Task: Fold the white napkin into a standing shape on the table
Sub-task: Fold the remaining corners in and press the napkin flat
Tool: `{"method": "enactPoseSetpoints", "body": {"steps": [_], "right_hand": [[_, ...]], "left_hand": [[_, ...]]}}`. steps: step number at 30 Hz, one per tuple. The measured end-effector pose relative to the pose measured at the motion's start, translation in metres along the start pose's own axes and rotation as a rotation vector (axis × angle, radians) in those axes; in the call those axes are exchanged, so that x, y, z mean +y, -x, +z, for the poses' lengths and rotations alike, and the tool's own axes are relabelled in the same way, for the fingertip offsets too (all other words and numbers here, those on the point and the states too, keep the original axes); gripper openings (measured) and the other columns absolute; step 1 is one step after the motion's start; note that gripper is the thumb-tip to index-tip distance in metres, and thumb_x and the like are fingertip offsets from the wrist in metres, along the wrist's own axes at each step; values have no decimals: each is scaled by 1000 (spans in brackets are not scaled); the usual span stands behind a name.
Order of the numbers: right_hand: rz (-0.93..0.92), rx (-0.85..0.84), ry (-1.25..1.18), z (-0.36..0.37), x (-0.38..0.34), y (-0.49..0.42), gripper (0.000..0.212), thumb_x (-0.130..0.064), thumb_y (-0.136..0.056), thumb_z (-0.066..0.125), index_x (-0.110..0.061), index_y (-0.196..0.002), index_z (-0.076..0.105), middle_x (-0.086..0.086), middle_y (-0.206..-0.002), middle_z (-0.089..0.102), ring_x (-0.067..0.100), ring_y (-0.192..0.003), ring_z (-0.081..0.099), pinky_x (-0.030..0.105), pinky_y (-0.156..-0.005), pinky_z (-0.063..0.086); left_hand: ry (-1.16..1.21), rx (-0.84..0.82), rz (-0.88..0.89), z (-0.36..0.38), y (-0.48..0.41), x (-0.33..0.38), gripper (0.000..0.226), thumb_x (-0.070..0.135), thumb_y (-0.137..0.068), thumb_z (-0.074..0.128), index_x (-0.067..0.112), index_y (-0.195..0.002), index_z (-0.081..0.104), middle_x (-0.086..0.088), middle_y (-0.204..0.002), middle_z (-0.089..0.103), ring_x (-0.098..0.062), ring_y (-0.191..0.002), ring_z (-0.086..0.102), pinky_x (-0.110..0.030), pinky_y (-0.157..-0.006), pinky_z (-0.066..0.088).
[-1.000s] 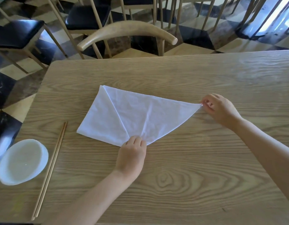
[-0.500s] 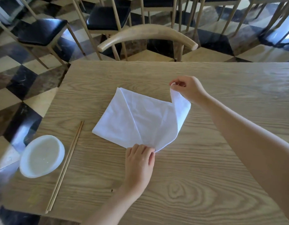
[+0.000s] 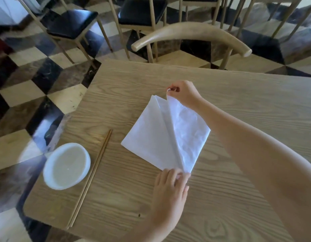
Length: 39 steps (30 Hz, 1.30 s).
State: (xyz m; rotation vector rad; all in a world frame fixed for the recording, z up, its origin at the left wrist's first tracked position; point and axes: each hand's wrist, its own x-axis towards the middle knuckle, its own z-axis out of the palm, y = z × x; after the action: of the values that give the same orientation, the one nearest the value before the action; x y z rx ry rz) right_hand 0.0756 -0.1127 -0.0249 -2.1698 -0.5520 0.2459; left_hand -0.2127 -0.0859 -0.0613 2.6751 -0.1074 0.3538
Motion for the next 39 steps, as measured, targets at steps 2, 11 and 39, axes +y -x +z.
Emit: {"method": "enactPoseSetpoints", "body": {"steps": [2,11,39], "right_hand": [[-5,-57,23,10,-1,-5,14,-13,-84,59,-10,-90,71,-1,-81,61,11,-72,51,21,-63,43],[-22,-102,46,35,6,-18,13,-14,-81,63,-16,-91,71,-8,-77,59,0,-64,47,15,-59,38],[-555,-536,706,19,40,117,61,-49,-95,0,-22,-149,11,-7,-157,6,15,-144,2,36,-116,-1]], "left_hand": [[-35,4,61,2,3,-6,31,17,-72,64,22,-103,61,8,-96,52,-10,-83,45,-23,-76,35],[-154,29,152,6,7,-12,29,6,-78,61,17,-104,68,5,-98,66,-13,-87,58,-28,-81,44],[-264,-430,253,2,-8,-37,63,53,-96,26,16,-147,24,-5,-156,20,-25,-144,14,-46,-111,16]]}}
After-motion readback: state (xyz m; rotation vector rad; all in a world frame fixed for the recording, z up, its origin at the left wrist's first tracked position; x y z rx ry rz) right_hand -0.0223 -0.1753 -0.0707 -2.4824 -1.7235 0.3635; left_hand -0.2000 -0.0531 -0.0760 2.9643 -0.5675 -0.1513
